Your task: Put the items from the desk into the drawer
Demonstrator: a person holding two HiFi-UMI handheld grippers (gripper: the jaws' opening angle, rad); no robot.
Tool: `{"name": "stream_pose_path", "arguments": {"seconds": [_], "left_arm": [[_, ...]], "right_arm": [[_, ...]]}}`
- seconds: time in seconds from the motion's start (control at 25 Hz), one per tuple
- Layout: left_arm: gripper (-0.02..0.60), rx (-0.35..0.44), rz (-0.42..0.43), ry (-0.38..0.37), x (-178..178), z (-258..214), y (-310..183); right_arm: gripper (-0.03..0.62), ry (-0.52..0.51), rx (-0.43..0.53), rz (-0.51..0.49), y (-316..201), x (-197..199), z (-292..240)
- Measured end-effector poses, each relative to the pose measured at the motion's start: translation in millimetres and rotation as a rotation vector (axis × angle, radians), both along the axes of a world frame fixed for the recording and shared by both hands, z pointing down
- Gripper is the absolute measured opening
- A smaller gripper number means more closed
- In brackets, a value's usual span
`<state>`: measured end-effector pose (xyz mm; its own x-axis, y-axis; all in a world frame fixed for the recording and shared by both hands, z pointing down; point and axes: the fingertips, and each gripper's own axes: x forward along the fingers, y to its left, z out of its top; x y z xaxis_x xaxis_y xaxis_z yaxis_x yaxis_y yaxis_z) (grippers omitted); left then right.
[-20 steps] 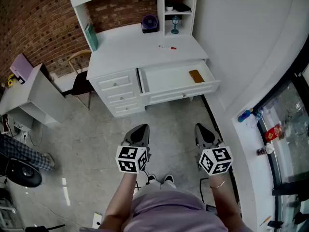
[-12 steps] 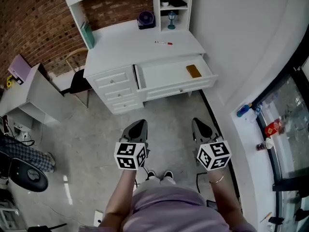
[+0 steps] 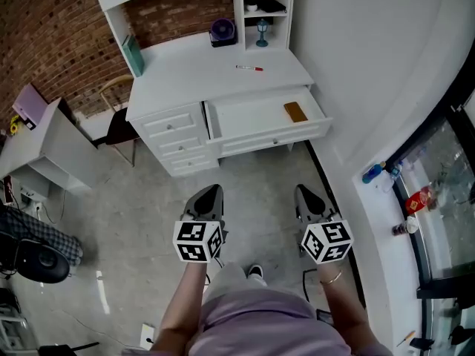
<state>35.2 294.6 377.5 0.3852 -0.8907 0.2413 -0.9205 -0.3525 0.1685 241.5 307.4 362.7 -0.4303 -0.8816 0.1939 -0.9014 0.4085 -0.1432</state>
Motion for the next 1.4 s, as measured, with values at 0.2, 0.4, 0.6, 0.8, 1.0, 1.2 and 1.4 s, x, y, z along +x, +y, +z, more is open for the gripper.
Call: {"name": "stream_pose_path", "arguments": {"seconds": [0.2,0.4,0.6,0.8,1.0,1.2,1.4], "left_arm": [[-0.002,0.005,-0.001,-0.018,-1.4,-1.6,-5.0],[-0.002,-0.004,0.014,-0.027,1.7,1.1,-14.0],[-0.002,0.006,0.018,-0.026,-2.8,3.8,-39.8],[-0.002,0.002,0.019,-0.027,-11.6,10.9,-86.3],[-0.002,-0.004,0.024,-0.051,-29.8,18.6,-146.4],[-0.002,-0.017,0.026,-0.043,-47.8,23.7,-209.5],[-0.002,-0.019,0.051,-0.040,-58.7,23.8,-266.4]], "right_arm": [[0.006,0.005,-0.008,0.015,-6.1,6.2,2.8],[0.055,0.002,-0.003,0.011,-17.3,5.7,-0.9],[0.111,0.007,-0.017,-0.002,-40.5,-3.0,2.2],[0.115,0.007,-0.024,-0.006,-83.3,-11.3,7.3],[0.115,0.007,-0.017,0.003,-147.3,-28.3,10.1],[0.120,0.014,-0.031,0.019,-209.8,-42.9,14.6],[0.121,0.034,-0.029,0.040,-267.0,-52.6,10.1]]}}
